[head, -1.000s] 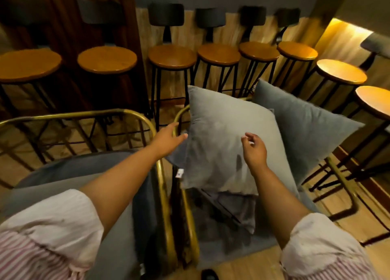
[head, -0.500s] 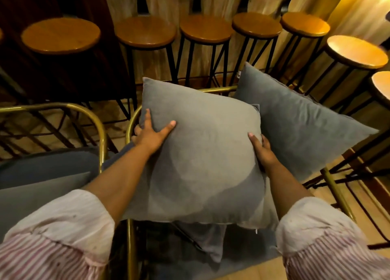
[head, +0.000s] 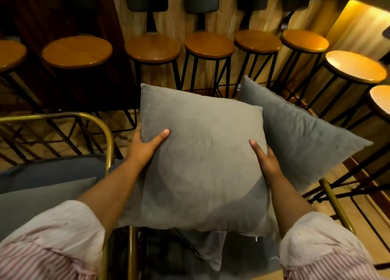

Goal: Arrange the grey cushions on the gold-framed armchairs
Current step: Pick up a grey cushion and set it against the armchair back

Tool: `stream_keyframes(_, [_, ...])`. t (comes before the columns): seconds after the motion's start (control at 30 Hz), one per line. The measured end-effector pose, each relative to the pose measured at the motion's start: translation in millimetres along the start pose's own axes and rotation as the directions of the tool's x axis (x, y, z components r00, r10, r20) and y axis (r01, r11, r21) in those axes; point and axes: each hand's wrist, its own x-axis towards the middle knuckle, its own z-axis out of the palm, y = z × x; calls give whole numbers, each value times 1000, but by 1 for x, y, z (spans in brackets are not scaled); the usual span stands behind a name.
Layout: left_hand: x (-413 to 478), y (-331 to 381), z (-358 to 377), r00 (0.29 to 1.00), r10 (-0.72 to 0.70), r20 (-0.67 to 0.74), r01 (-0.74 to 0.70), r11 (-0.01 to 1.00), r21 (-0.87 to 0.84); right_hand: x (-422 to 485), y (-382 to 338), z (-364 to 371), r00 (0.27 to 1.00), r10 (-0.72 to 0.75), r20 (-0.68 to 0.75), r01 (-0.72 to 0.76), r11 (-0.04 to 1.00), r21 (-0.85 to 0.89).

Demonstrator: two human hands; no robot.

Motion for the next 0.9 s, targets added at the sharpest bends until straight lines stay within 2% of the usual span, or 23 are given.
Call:
stream_keyframes(0.17, [-26,23,-46,995,90,-48,-94,992,-80,-26,-54,21,991,-130,14,130,991,0])
stream_keyframes(0.33, [-36,34,-127,983,110,-144,-126,986,-106,-59,-98,89,980,-184,76,184,983,10])
stream_keyframes(0.67, [-45,-35,-352,926,-7,-378,-63,983,-173,-159,-100,315,920,-216,327,196,976,91])
stream_keyframes(0.8, [-32,-59,-433,895,41,-443,-114,984,-139,-178,-87,401,882,-248,400,227,969,100])
stream_keyframes(0.9, [-10,-70,-482,911,101,-400,-126,991,-39,-184,-81,455,868,-281,410,249,960,130])
